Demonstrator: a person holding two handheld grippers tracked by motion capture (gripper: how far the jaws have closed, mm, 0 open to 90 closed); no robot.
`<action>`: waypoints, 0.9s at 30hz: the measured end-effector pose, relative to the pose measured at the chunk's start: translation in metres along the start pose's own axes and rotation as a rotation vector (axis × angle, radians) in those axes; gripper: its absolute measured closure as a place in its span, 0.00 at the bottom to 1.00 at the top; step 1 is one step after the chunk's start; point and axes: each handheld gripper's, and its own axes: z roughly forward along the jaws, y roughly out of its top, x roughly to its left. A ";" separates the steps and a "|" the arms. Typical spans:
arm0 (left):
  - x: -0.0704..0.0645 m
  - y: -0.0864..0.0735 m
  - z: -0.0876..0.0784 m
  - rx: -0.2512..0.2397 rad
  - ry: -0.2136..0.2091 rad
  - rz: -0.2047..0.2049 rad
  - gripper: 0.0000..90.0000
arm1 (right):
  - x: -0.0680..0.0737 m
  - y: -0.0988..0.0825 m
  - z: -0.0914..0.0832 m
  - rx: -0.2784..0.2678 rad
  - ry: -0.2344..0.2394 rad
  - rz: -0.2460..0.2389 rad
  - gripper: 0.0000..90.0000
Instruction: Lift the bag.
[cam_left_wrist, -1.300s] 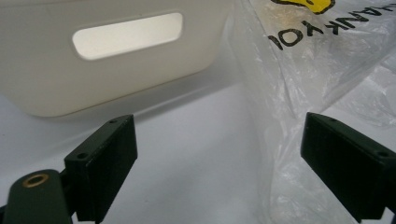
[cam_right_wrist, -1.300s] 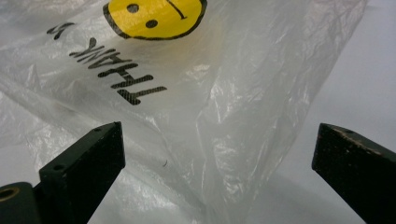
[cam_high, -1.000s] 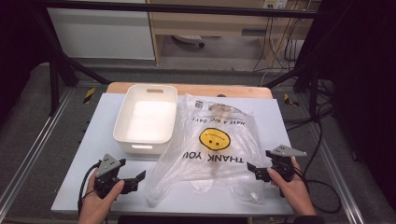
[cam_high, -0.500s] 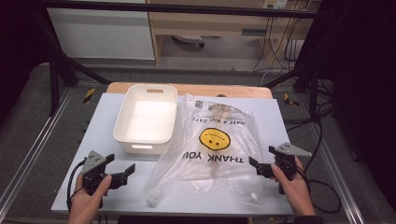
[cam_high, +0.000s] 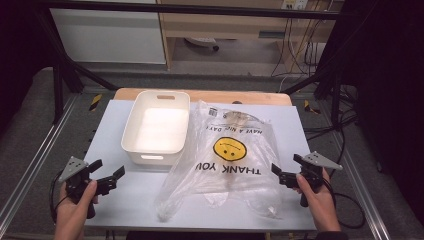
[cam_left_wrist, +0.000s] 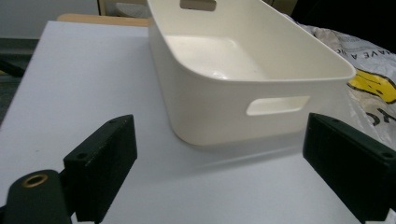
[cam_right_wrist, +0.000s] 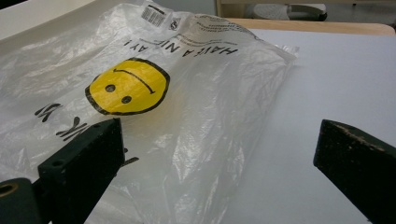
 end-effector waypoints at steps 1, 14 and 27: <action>0.004 0.000 -0.001 -0.001 0.004 -0.003 0.11 | -0.002 0.000 -0.001 -0.001 -0.003 0.005 0.03; 0.032 -0.005 -0.006 -0.014 0.019 -0.056 0.12 | -0.027 -0.009 -0.007 0.033 -0.063 0.053 0.04; 0.042 -0.015 0.013 0.076 0.008 -0.040 0.12 | -0.045 -0.027 0.002 0.121 -0.112 0.054 0.07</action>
